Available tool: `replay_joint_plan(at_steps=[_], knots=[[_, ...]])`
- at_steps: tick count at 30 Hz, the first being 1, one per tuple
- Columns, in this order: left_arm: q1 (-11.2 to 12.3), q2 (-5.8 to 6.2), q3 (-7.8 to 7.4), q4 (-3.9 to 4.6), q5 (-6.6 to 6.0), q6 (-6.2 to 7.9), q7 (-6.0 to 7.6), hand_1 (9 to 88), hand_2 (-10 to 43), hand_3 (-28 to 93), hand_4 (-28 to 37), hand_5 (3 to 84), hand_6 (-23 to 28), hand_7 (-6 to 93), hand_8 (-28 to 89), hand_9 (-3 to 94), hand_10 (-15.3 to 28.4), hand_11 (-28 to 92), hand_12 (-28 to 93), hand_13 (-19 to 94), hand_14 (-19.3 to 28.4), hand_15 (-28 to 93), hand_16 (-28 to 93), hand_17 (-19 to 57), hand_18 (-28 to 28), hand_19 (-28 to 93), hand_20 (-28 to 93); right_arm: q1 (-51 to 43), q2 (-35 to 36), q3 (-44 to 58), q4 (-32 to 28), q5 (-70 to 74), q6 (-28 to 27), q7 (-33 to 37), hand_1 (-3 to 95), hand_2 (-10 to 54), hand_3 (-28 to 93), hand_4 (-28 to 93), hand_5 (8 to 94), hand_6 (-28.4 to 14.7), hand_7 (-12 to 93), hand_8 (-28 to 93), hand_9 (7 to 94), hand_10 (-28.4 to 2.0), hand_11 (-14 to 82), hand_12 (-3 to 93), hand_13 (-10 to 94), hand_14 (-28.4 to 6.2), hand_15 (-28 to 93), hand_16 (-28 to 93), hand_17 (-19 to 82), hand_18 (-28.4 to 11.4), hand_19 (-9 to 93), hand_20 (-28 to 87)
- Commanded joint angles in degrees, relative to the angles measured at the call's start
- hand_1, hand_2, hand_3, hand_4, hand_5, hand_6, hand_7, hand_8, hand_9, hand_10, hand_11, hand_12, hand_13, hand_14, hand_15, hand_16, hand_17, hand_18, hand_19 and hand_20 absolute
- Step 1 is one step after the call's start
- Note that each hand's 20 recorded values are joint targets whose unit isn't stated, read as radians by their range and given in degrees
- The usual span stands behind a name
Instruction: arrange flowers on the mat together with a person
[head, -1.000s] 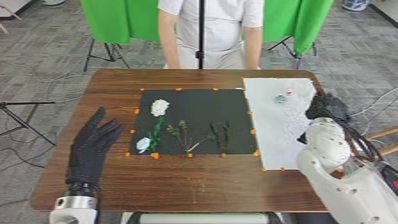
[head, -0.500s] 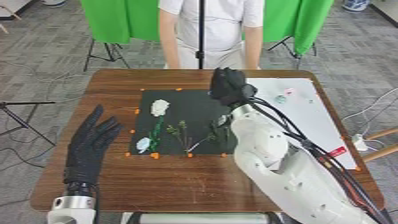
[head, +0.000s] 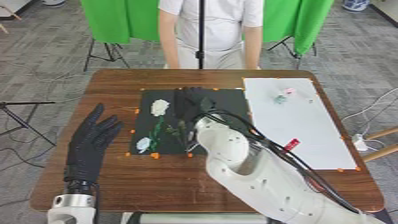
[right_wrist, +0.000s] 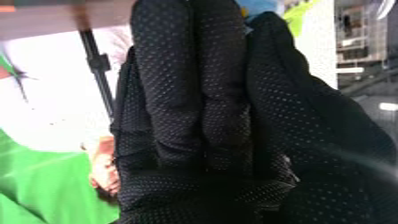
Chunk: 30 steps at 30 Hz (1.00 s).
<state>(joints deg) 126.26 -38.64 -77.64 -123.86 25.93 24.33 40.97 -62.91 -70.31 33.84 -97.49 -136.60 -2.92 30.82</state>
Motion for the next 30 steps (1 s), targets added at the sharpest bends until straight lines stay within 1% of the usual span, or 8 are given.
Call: replay_joint_plan(at_steps=[1,5,8,11,15,19,22,30], knots=[[-0.7,-1.61,-0.47,0.69,1.67,-1.61,-2.63,23.0,11.2,73,-28.3,28.0,6.1,12.1,-10,30.1,18.6,21,11,24,22.7,34,-4,-8.2,18.8,45,10,1.4,-2.7,-2.5,2.3,-3.1,-0.8,-1.0,59.9,-9.5,61,-28,81.0,4.6,13,-3,93.5,-6.3,9.4,31.8,81,-3.0,41,27,27,-16.7,88,-3],[-1.0,-2.01,-0.51,0.76,2.15,-1.87,-3.28,23.0,11.2,73,-28.3,28.0,6.1,12.0,-10,30.1,18.6,21,11,24,22.6,34,-4,-8.2,18.7,45,10,1.7,-2.9,-3.4,2.8,-6.4,-4.1,-0.7,56.7,-9.5,61,-28,76.6,4.6,13,-5,90.4,-6.8,10.2,30.7,77,-3.9,42,24,25,-16.7,87,-2],[-0.7,-2.26,-0.83,0.71,2.18,-1.93,-3.32,23.1,11.3,73,-28.2,28.0,6.2,12.0,-10,30.1,18.7,21,11,24,22.6,34,-4,-8.2,18.7,45,10,1.3,-2.7,-3.0,2.4,-6.5,-5.5,-1.2,50.3,-9.5,67,-28,65.6,5.2,14,-13,78.9,-8.9,20.1,22.3,70,-5.9,46,17,21,-16.3,82,2],[-0.2,-2.56,-1.23,0.60,2.24,-1.90,-3.60,23.1,11.3,73,-28.2,28.1,6.2,11.8,-10,30.1,18.7,21,11,24,22.6,34,-4,-8.2,18.7,45,10,1.0,-2.9,-2.7,2.3,-7.2,-6.6,-1.5,46.2,-9.5,74,-28,61.6,5.0,15,-14,72.6,-10.4,27.3,16.7,66,-7.0,49,12,19,-16.2,79,4],[-0.3,-2.80,-1.33,0.57,2.60,-2.10,-4.06,23.1,11.3,73,-28.1,28.2,6.2,11.9,-10,30.2,18.7,21,11,24,22.6,34,-4,-8.2,18.8,45,10,0.9,-2.9,-2.5,2.4,-7.2,-8.0,-1.3,45.1,-9.5,75,-28,61.3,5.1,15,-14,71.2,-10.9,28.5,15.0,65,-7.5,49,11,18,-16.3,78,5],[-0.6,-2.54,-1.01,0.60,2.36,-1.93,-3.64,23.1,11.3,73,-28.0,28.2,6.3,12.1,-10,30.2,18.7,21,11,24,22.6,34,-4,-8.2,18.7,45,10,1.1,-2.9,-2.6,2.7,-7.3,-7.8,-1.1,44.9,-9.5,75,-28,61.5,5.1,15,-14,71.1,-10.9,28.7,14.5,65,-7.6,49,11,18,-16.3,77,5],[-0.5,-3.07,-1.36,0.53,2.92,-2.10,-4.51,23.2,11.3,73,-28.0,28.2,6.3,12.1,-10,30.2,18.7,21,11,24,22.7,34,-4,-8.2,18.7,45,10,1.0,-3.1,-2.1,2.4,-7.2,-7.7,-1.3,44.6,-9.5,75,-28,61.8,5.1,15,-14,71.1,-11.0,28.7,14.3,65,-7.7,49,11,18,-16.3,77,6],[0.3,-2.73,-1.68,0.37,2.22,-1.46,-3.86,23.1,11.3,73,-28.0,28.1,6.3,11.9,-10,30.1,18.7,21,11,24,22.7,34,-4,-8.2,18.7,45,10,0.9,-3.2,-1.0,-0.5,-6.6,-10.4,-3.7,43.3,-9.5,76,-28,61.6,4.8,15,-14,70.3,-11.5,28.4,14.1,64,-8.0,49,11,17,-16.1,76,6]])
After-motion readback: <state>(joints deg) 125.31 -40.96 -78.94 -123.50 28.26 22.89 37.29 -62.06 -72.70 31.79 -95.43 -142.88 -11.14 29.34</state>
